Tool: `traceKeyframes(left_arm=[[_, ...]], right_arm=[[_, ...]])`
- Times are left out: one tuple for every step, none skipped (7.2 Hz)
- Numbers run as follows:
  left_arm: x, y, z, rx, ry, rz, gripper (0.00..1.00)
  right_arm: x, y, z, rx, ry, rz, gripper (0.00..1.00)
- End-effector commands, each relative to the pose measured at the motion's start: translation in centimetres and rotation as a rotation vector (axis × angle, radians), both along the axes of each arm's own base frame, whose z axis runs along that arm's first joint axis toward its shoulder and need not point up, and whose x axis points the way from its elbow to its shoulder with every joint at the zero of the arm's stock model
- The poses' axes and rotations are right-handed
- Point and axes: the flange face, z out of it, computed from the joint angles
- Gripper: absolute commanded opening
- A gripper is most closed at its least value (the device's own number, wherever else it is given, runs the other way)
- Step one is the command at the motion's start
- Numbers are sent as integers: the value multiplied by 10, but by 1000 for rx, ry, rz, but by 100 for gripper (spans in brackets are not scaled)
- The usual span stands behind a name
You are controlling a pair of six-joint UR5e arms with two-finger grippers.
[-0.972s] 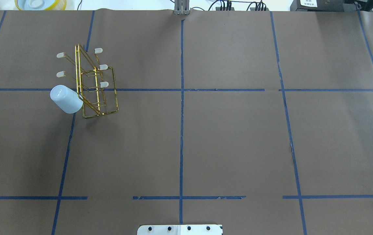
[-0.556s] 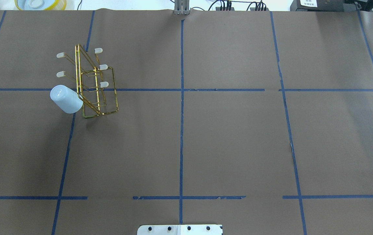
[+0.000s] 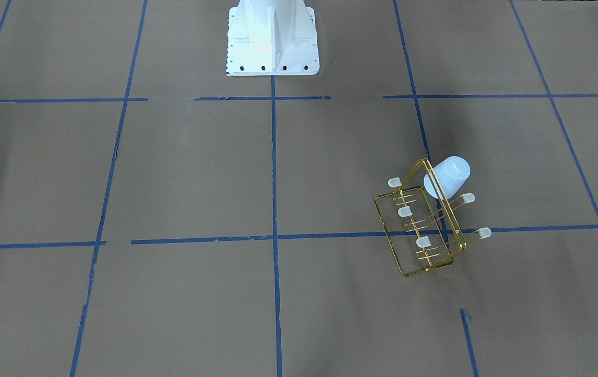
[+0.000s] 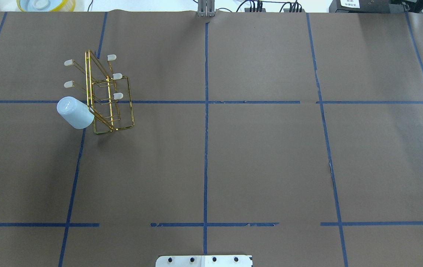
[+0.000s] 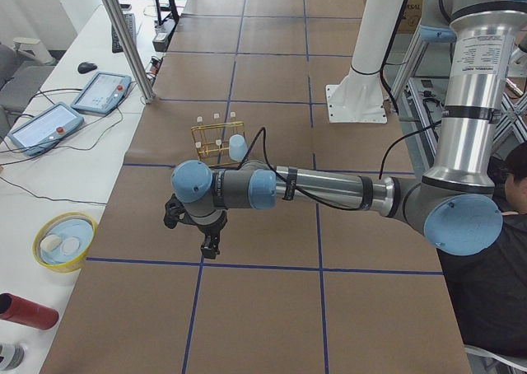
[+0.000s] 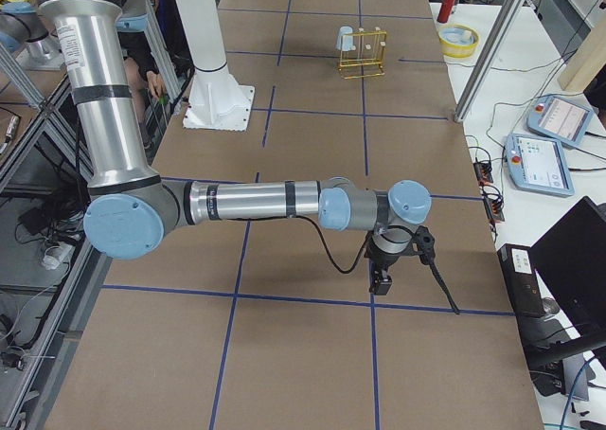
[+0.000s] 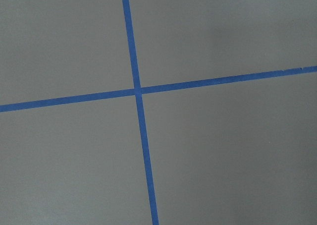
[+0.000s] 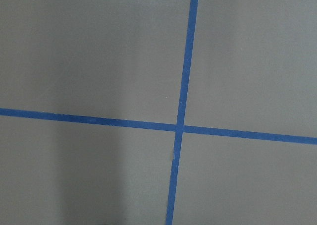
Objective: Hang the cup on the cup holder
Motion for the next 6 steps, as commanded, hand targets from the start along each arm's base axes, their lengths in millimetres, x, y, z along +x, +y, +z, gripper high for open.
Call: traceKeyframes(left_arm=[[-3,2,3,32,-13,0,100],[-3,1,8,37,-15,-1,100],[-5,1,7,40,-29,-2,100],[-7,1,7,40,-50,-7,100],[-13,1,8,42,-67,-15,100],[-15,1,8,42,-69,-19,100]], right_arm=[[0,0,0,0,0,0,100],[0,0,0,0,0,0,100],[0,0,0,0,0,0,100],[0,0,0,0,0,0,100],[0,0,0,0,0,0,100],[0,0,0,-1,0,1,100]])
